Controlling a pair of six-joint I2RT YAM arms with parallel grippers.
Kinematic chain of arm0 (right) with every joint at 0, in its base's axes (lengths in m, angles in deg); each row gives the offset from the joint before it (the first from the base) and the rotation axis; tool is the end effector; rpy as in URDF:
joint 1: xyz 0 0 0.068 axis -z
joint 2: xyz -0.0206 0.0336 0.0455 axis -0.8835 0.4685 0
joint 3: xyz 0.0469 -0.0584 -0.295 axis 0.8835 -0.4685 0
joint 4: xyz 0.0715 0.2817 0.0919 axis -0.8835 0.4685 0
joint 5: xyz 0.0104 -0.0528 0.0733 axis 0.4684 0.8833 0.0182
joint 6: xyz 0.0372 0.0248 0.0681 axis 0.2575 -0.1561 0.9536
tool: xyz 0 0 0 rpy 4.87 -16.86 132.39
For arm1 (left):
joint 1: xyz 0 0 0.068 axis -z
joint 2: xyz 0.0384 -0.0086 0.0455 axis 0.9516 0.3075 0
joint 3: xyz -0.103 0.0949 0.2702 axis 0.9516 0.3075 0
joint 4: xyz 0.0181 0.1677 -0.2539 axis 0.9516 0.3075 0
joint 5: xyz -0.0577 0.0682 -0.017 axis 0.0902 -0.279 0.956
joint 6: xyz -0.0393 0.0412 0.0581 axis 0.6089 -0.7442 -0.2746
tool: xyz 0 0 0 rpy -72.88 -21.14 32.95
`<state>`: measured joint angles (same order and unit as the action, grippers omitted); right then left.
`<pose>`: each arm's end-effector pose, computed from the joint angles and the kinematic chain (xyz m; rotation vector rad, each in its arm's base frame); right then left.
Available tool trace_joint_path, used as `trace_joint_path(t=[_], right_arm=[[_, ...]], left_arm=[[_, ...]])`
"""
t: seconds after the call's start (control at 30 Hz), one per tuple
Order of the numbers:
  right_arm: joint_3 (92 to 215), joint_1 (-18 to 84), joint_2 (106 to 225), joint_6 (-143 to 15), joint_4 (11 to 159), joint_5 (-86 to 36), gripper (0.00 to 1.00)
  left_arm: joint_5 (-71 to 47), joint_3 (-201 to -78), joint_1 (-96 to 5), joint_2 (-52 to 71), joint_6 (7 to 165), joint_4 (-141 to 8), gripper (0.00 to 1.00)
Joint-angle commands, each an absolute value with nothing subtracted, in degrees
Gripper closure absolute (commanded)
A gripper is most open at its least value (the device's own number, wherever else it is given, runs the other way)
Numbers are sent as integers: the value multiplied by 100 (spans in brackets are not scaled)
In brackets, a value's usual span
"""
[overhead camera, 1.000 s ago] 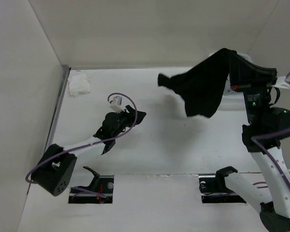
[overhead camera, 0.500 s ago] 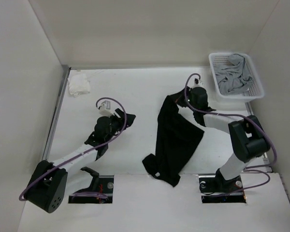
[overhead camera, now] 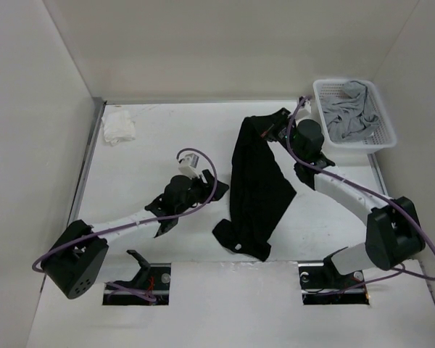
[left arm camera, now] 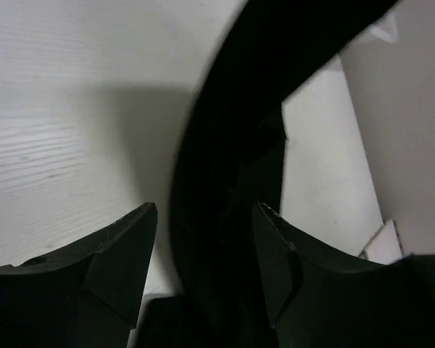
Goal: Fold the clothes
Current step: Flatten the tank top out
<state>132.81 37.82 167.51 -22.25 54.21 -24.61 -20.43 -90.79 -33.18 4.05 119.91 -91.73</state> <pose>0.3736 0.1779 0.3280 0.2427 1.6226 1.0913 0.2327 -0.1881 0.1774 -0.1205 2.0215 -0.9820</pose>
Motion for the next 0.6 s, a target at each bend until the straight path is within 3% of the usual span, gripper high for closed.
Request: trace_joint_path(t=[0.0,0.07,0.1,0.23,0.33,0.37,0.47,0.57], right_arm=[[13292,3452,16618,-2448,5425,-2033,87],[13344,3443,16863,-2422,5661,-1864,65],[13510,3443,17074,-2448,5941,-1925,59],[13916,3626,17524,-2510,6743,-1926,53],[13443,3680,17156,-2562,6726,-1628,48],[13154,3671,16963,-2580,6717,-1487,55],[12354,3627,16602,-2624,6857,-1205,93],[11790,3338,16557,-2624,7165,-1100,97]], left_arm=[[-2069,-9654,-2663,425,11911,-9509,47],[-2253,-9733,-2451,548,11954,-9509,47],[-2350,-9760,-2328,601,11963,-9518,48],[-2781,-9883,-2002,750,11911,-9527,51],[-3010,-9953,-2089,874,11963,-9474,53],[-3071,-9945,-2238,891,11998,-9474,53],[-3125,-9883,-2546,900,12121,-9474,54],[-3081,-9857,-2827,988,12183,-9500,54]])
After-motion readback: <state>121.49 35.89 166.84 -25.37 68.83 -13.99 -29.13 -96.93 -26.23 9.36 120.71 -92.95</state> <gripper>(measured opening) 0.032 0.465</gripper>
